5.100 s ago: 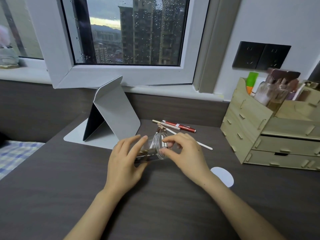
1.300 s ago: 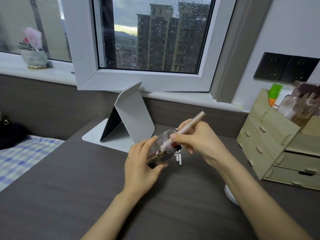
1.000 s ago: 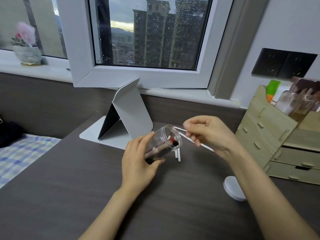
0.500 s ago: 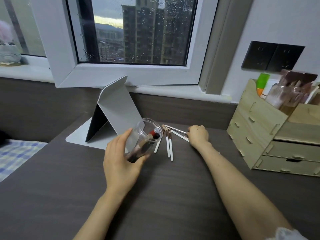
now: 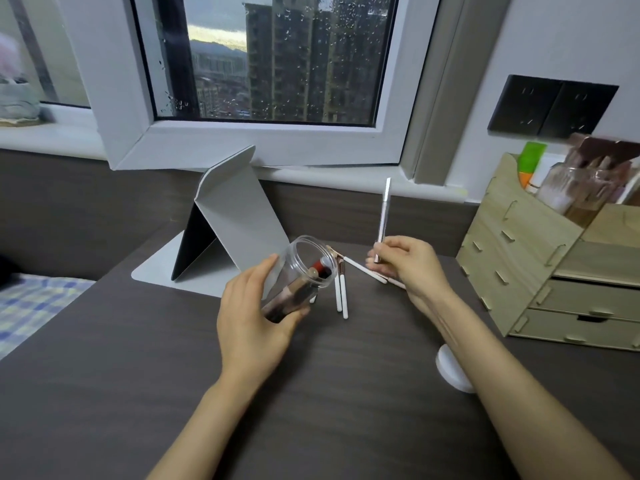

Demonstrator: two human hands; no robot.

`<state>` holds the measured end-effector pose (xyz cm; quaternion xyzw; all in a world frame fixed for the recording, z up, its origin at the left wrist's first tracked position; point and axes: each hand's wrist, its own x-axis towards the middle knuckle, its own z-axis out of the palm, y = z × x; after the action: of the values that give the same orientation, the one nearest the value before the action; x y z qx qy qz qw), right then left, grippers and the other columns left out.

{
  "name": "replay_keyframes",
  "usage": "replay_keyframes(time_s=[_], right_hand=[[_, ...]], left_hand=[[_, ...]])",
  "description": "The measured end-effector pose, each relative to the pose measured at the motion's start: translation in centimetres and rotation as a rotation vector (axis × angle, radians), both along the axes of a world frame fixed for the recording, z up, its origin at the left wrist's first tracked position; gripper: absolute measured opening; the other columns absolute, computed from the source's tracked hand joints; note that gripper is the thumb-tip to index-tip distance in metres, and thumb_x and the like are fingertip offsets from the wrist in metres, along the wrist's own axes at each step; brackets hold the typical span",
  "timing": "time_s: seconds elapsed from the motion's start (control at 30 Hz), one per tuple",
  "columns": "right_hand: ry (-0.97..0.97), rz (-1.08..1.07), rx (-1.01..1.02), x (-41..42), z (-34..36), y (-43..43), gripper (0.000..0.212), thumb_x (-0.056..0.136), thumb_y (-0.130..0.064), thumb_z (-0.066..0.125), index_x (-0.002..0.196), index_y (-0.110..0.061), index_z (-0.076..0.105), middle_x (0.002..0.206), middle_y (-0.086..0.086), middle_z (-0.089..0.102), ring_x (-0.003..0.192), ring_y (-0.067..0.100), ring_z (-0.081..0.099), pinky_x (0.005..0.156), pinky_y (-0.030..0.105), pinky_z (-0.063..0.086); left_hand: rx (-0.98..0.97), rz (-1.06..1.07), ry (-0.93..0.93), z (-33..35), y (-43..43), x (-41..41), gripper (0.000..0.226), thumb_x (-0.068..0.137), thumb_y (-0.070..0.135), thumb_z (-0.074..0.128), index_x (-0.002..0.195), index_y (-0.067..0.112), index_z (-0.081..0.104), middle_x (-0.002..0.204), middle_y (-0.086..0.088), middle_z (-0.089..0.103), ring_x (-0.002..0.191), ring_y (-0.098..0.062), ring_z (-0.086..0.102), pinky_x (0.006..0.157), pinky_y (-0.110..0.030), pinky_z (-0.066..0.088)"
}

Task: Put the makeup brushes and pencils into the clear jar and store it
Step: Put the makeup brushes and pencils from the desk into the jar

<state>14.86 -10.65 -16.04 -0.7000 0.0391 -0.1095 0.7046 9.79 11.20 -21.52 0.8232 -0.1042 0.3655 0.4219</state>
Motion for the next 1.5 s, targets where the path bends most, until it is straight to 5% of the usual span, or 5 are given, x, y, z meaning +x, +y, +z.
replay_keyframes(time_s=[0.17, 0.57, 0.97, 1.27, 1.5], right_hand=[[-0.137, 0.171, 0.197, -6.5, 4.1, 3.9, 0.014, 0.091, 0.001, 0.052, 0.083, -0.007, 0.061, 0.070, 0.005, 0.075, 0.072, 0.017, 0.071, 0.074, 0.027, 0.060], [-0.201, -0.146, -0.919, -7.5, 3.8, 7.9, 0.020, 0.079, -0.032, 0.061, 0.069, -0.015, 0.068, 0.061, 0.001, 0.065, 0.068, 0.022, 0.061, 0.068, 0.030, 0.047], [-0.221, -0.248, -0.210, -5.2, 1.9, 3.7, 0.016, 0.089, 0.002, 0.052, 0.079, -0.005, 0.063, 0.066, 0.013, 0.061, 0.044, 0.001, 0.056, 0.043, 0.019, 0.051], [0.228, -0.193, -1.595, 0.3, -4.4, -2.8, 0.025, 0.095, -0.013, 0.044, 0.111, -0.005, 0.061, 0.119, 0.013, 0.060, 0.113, 0.033, 0.050, 0.086, 0.036, 0.045], [0.228, -0.288, -1.595, 0.3, -4.7, -4.0, 0.026, 0.091, 0.003, 0.041, 0.109, 0.002, 0.058, 0.116, 0.020, 0.058, 0.108, 0.036, 0.056, 0.085, 0.040, 0.048]], left_hand=[[0.004, -0.061, -0.009, -0.2, -0.6, -0.5, 0.082, 0.052, 0.029, 0.086, 0.124, 0.028, 0.046, 0.113, 0.013, 0.052, 0.105, -0.014, 0.049, 0.089, -0.012, 0.029], [0.087, -0.091, -0.050, -0.1, -0.5, -1.1, 0.078, 0.053, 0.030, 0.080, 0.123, 0.026, 0.045, 0.109, 0.003, 0.061, 0.099, -0.012, 0.047, 0.086, -0.008, 0.029], [0.039, -0.026, -0.042, -0.3, 0.2, -0.6, 0.081, 0.051, 0.021, 0.089, 0.122, 0.020, 0.051, 0.113, -0.002, 0.062, 0.103, -0.016, 0.048, 0.088, -0.011, 0.030], [-0.155, 0.049, 0.034, 0.2, 0.8, -0.3, 0.079, 0.054, 0.018, 0.087, 0.125, 0.019, 0.052, 0.112, 0.014, 0.053, 0.110, -0.020, 0.052, 0.089, -0.029, 0.038], [-0.113, 0.041, 0.012, 0.1, 0.5, -0.4, 0.078, 0.054, 0.016, 0.087, 0.124, 0.017, 0.053, 0.113, 0.011, 0.054, 0.109, -0.021, 0.051, 0.087, -0.026, 0.035]])
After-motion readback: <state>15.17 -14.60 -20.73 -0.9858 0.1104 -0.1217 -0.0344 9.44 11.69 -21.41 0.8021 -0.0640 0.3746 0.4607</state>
